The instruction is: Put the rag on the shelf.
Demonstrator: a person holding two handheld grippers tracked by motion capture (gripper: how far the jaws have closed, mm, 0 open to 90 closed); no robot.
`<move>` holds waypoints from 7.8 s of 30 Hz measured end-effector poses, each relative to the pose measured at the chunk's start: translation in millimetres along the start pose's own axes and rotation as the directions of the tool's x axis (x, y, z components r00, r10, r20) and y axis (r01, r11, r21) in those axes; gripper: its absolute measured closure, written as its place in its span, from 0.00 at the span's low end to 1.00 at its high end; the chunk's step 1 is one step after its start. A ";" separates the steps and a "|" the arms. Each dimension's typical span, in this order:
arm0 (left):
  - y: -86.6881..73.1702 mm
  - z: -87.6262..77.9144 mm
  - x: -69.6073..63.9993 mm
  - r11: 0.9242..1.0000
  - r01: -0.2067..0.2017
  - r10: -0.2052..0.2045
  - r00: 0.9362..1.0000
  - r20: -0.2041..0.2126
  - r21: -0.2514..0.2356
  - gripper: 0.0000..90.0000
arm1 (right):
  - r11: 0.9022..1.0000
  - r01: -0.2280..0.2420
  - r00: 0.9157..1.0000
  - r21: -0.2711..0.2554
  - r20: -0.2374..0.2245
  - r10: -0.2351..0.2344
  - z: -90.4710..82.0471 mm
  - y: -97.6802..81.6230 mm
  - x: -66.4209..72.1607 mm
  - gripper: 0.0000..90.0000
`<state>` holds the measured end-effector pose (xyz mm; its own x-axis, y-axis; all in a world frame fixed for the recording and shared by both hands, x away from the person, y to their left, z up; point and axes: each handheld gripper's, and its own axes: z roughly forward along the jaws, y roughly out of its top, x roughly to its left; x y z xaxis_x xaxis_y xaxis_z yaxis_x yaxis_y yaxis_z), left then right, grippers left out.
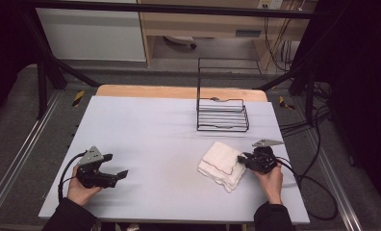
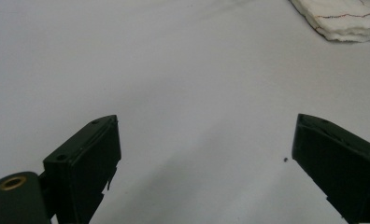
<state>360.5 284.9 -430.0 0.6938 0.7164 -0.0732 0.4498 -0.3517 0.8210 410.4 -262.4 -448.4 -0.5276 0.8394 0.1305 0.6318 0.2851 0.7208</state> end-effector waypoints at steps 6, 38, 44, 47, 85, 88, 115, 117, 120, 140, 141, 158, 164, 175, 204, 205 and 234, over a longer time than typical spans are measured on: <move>10.7 4.9 -10.4 1.000 0.025 -0.025 1.000 0.015 -0.016 0.11 | 0.999 0.035 0.998 -0.020 0.054 -0.034 4.9 9.3 1.9 0.91; 106.6 188.6 -142.2 0.983 0.020 -0.043 0.992 0.122 0.181 0.56 | 0.986 -0.006 1.000 -0.167 0.021 0.010 -40.1 -29.7 30.1 0.14; 106.2 199.8 -152.5 0.979 0.012 -0.038 0.991 0.129 0.202 0.69 | 0.988 -0.005 1.000 -0.155 0.027 0.009 -39.1 -30.7 31.4 0.12; 104.9 200.5 -153.5 0.979 0.020 -0.048 0.990 0.131 0.205 0.77 | 0.988 -0.008 1.000 -0.156 0.021 0.011 -38.3 -30.7 31.8 0.12; 138.0 195.2 -130.7 0.988 -0.018 0.004 0.996 0.088 0.152 0.27 | 0.992 -0.015 1.000 -0.128 -0.004 0.015 -34.8 -29.8 31.6 0.05; 139.8 204.3 -127.0 0.988 -0.010 -0.002 0.997 0.077 0.155 0.26 | 0.992 -0.013 1.000 -0.128 -0.007 0.012 -34.6 -29.8 31.5 0.04; 136.7 240.6 -117.1 0.975 0.026 -0.057 0.989 0.136 0.220 0.72 | 0.993 -0.007 1.000 -0.114 -0.013 0.006 -33.8 -29.6 31.2 0.04; 136.6 240.9 -118.8 0.974 0.033 -0.064 0.989 0.134 0.224 0.75 | 0.994 -0.010 1.000 -0.111 -0.014 0.008 -33.8 -29.4 31.2 0.04; 136.7 240.7 -119.2 0.972 0.040 -0.073 0.988 0.136 0.233 0.78 | 0.994 -0.008 1.000 -0.109 -0.014 0.006 -33.5 -29.1 30.7 0.04; 135.2 240.2 -127.7 0.975 -0.015 -0.013 0.992 0.122 0.221 0.87 | 0.995 -0.016 1.000 -0.100 0.007 0.017 -8.5 0.8 11.1 0.20; 135.1 240.4 -127.7 0.976 -0.010 -0.017 0.992 0.123 0.218 0.87 | 0.995 -0.018 1.000 -0.100 0.008 0.018 -5.2 3.1 9.7 0.21; 133.0 239.9 -125.6 0.979 -0.030 0.001 0.990 0.138 0.204 0.87 | 0.999 -0.021 1.000 -0.030 -0.017 0.021 17.8 8.3 6.7 0.59; 132.6 239.5 -127.5 0.980 -0.045 0.019 0.991 0.130 0.196 0.87 | 0.998 -0.053 0.998 -0.023 -0.040 0.052 18.3 8.4 7.6 0.71; 131.0 237.9 -125.3 0.983 -0.007 -0.018 0.991 0.134 0.184 0.89 | 0.997 -0.073 0.996 -0.022 -0.044 0.072 16.0 8.5 7.5 0.88; 128.2 196.8 -126.5 1.000 0.017 -0.015 0.992 0.126 -0.011 0.90 | 0.980 0.002 1.000 -0.198 -0.025 -0.007 -17.8 16.1 34.0 0.90; 128.3 195.0 -126.5 1.000 0.022 -0.020 0.992 0.126 -0.017 0.90 | 0.979 0.006 1.000 -0.205 -0.026 -0.011 -18.9 16.6 35.0 0.90; 144.5 153.7 -137.4 0.985 0.018 0.004 0.992 0.125 -0.171 0.91 | 0.936 0.056 0.998 -0.348 0.015 -0.054 -49.1 25.3 51.1 0.91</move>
<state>416.6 43.1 -388.3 0.7602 0.6344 -0.1403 0.3593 -0.2306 0.9043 371.6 -235.0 -390.1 -0.5525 0.8295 0.0815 0.3640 0.1521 0.9189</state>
